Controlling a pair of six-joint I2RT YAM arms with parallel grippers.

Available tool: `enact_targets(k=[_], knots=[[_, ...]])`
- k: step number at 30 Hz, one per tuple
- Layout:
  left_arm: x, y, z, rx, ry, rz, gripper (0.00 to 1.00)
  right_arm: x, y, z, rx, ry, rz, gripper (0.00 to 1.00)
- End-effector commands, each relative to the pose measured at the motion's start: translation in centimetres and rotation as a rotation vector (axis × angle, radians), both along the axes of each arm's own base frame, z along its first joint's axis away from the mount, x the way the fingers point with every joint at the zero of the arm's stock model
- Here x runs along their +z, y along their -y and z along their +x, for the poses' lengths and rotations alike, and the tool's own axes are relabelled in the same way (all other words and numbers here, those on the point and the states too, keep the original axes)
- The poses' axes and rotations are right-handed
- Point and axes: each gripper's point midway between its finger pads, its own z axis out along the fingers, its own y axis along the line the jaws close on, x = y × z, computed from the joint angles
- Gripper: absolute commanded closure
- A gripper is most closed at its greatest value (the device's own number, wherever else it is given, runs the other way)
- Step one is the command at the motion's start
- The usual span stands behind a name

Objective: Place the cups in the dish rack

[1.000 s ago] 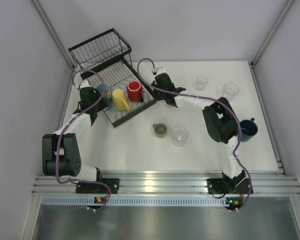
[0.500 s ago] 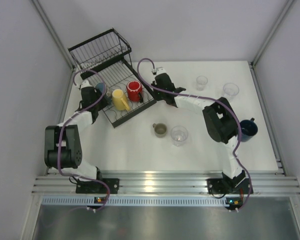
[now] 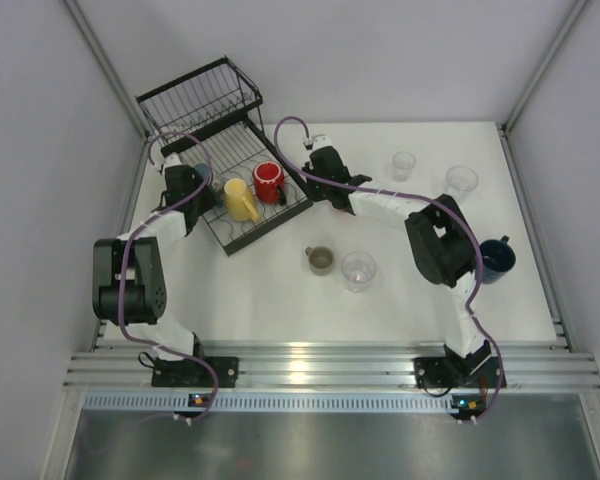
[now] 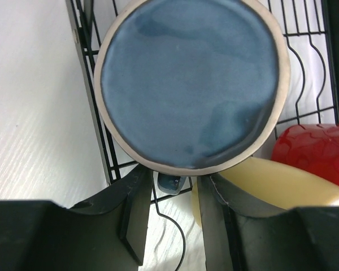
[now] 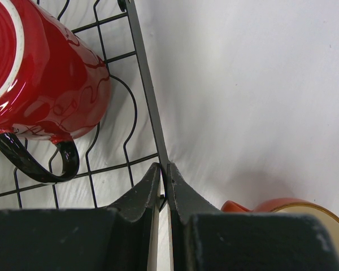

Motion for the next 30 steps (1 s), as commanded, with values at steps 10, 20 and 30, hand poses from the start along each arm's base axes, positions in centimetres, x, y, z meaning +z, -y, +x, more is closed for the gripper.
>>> enact_targets(k=[10,20,30], knots=[[-0.9,-0.1,0.6,0.050,-0.047,-0.037,0.59,0.6,-2.6,-0.7,0.078,0.009,0.047,1.00],[-0.3,-0.4,1.4,0.079,-0.031,-0.039,0.86,1.0,-2.7,-0.4,0.077,0.019,0.054,1.00],[0.8,-3.1,2.3,0.173,-0.036,0.073,1.00,0.3,-2.6,-0.5,0.078,0.010,0.045,1.00]])
